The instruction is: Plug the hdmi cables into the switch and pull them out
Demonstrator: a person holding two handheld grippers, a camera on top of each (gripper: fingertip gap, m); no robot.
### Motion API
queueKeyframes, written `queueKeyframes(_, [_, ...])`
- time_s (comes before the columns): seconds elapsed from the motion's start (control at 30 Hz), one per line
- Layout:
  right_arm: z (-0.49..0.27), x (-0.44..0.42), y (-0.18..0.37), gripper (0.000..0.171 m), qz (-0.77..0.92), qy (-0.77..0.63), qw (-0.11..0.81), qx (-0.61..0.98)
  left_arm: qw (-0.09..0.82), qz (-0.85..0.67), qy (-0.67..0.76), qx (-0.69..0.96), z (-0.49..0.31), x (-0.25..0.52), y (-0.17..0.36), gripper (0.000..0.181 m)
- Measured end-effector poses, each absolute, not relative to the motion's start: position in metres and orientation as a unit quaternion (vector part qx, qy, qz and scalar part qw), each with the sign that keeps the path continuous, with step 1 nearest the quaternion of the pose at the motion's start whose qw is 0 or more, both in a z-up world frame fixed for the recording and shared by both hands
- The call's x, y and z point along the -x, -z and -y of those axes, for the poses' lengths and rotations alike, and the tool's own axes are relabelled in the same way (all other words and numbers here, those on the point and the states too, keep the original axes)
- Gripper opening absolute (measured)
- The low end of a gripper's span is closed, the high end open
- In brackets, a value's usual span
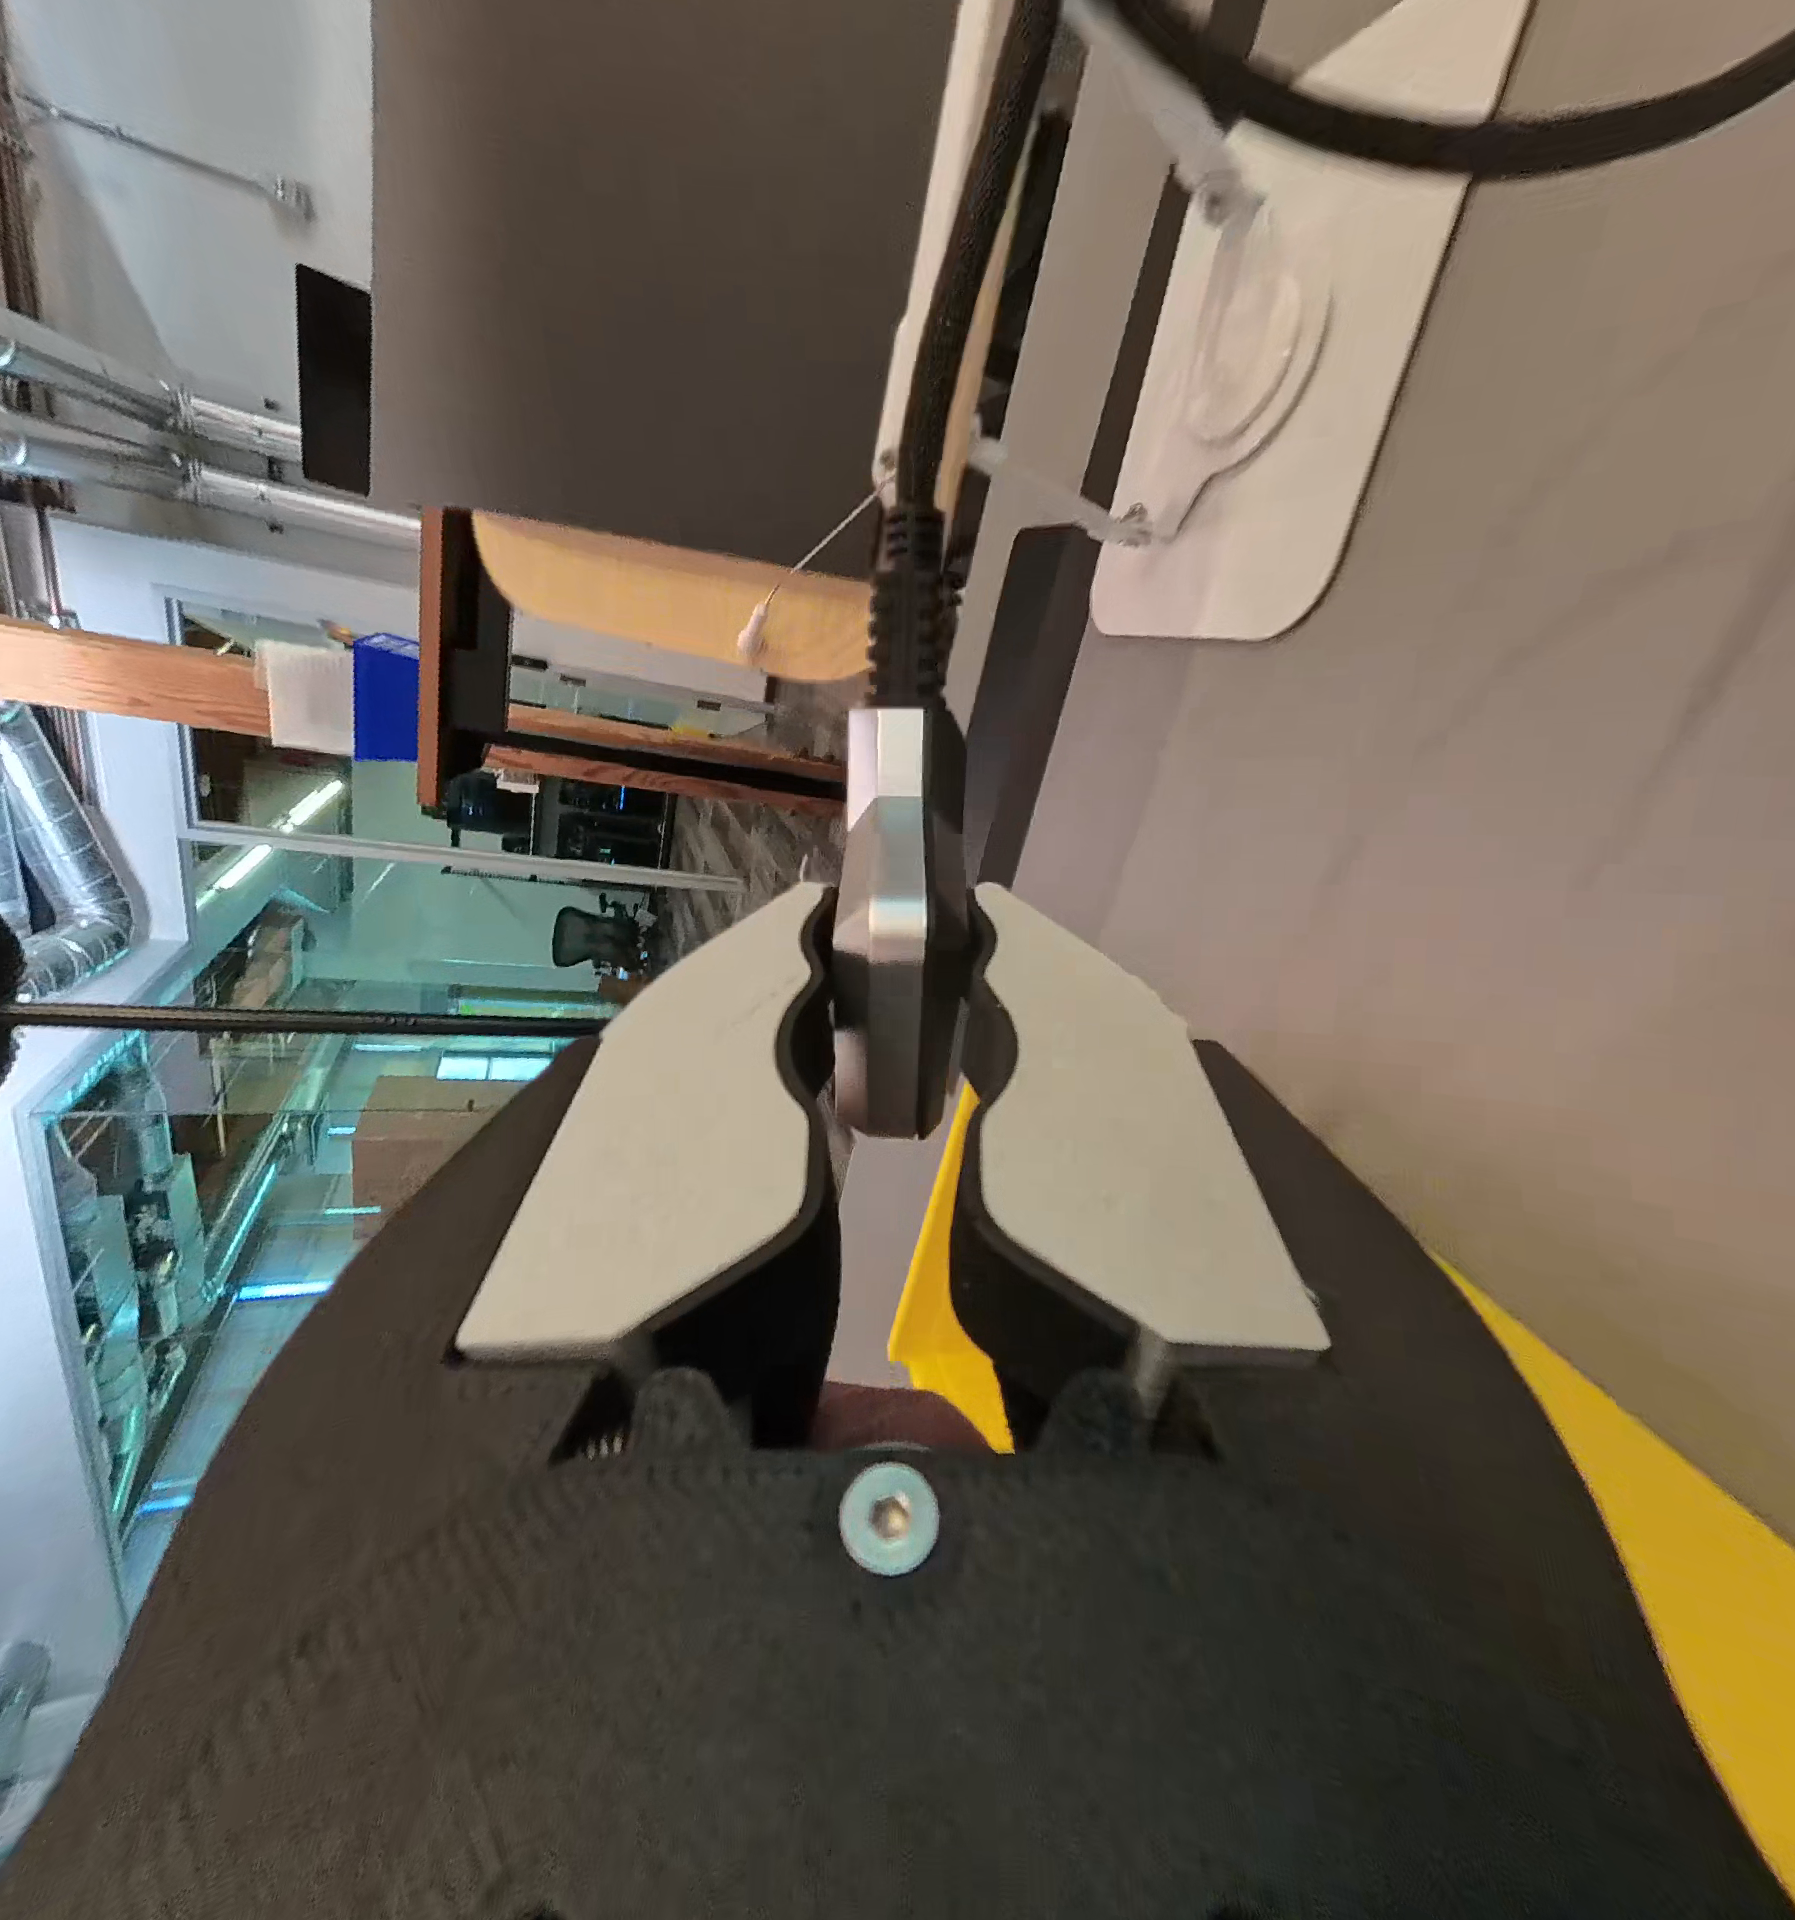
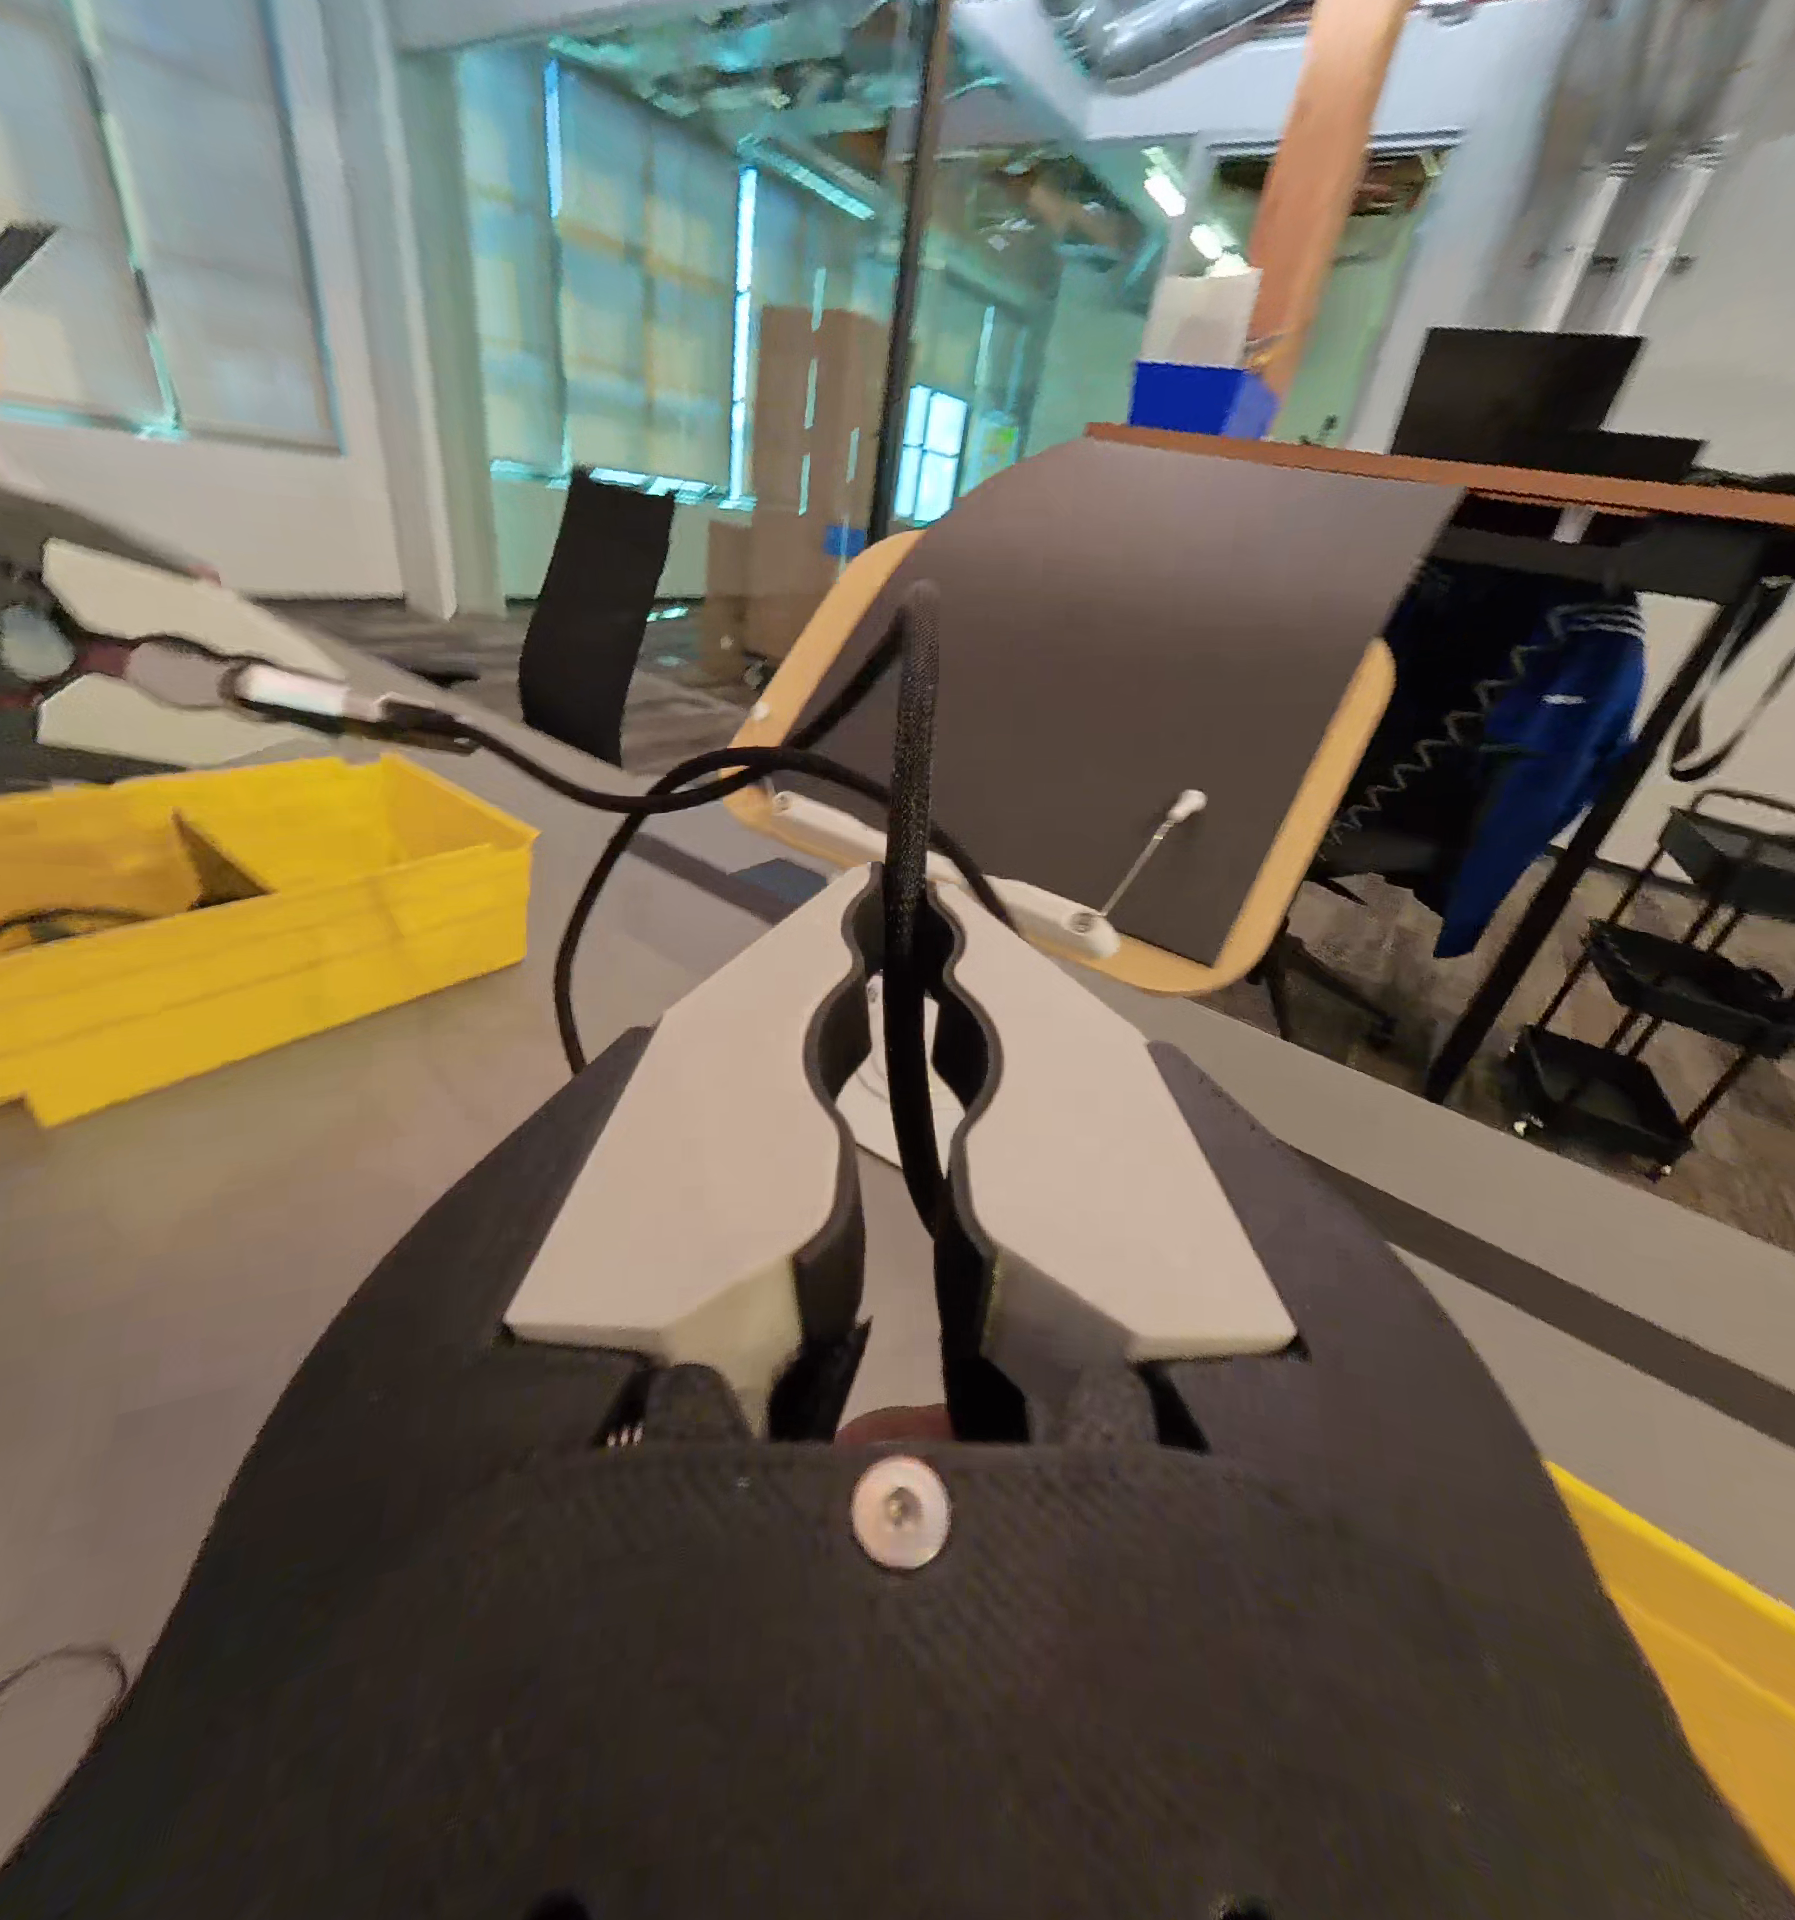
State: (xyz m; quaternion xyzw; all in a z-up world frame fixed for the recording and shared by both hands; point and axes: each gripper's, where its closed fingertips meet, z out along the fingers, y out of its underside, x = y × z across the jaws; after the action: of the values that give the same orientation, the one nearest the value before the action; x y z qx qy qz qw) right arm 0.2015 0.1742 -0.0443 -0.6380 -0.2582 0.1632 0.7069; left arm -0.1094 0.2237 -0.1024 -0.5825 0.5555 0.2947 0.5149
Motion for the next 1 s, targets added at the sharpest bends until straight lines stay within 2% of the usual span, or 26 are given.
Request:
queueKeyframes(0.23, [-0.186, -0.242, 0.038, 0.001, 0.167, -0.204, 0.723, 0.639, 0.543, -0.508, -0.277, 0.608, -0.235, 0.149, 0.085, 0.020])
queueKeyframes(0.4, [-0.192, -0.220, 0.081, 0.002, 0.247, -0.130, 0.661, 0.697, 0.542, -0.508, -0.248, 0.621, -0.232, 0.142, 0.090, 0.020])
queueKeyframes(0.57, [-0.205, -0.208, 0.140, 0.004, 0.307, -0.062, 0.582, 0.750, 0.542, -0.517, -0.132, 0.649, -0.220, 0.107, 0.106, 0.020])
queueKeyframes(0.83, [-0.221, -0.189, 0.198, 0.010, 0.369, 0.034, 0.514, 0.774, 0.506, -0.492, 0.136, 0.695, -0.184, 0.044, 0.122, 0.019])
queueKeyframes(0.9, [-0.223, -0.186, 0.206, 0.012, 0.380, 0.053, 0.503, 0.775, 0.494, -0.487, 0.172, 0.700, -0.179, 0.034, 0.128, 0.019])
queueKeyframes(1.0, [-0.225, -0.182, 0.205, 0.034, 0.385, 0.084, 0.511, 0.764, 0.477, -0.482, 0.190, 0.710, -0.178, 0.026, 0.142, 0.020])
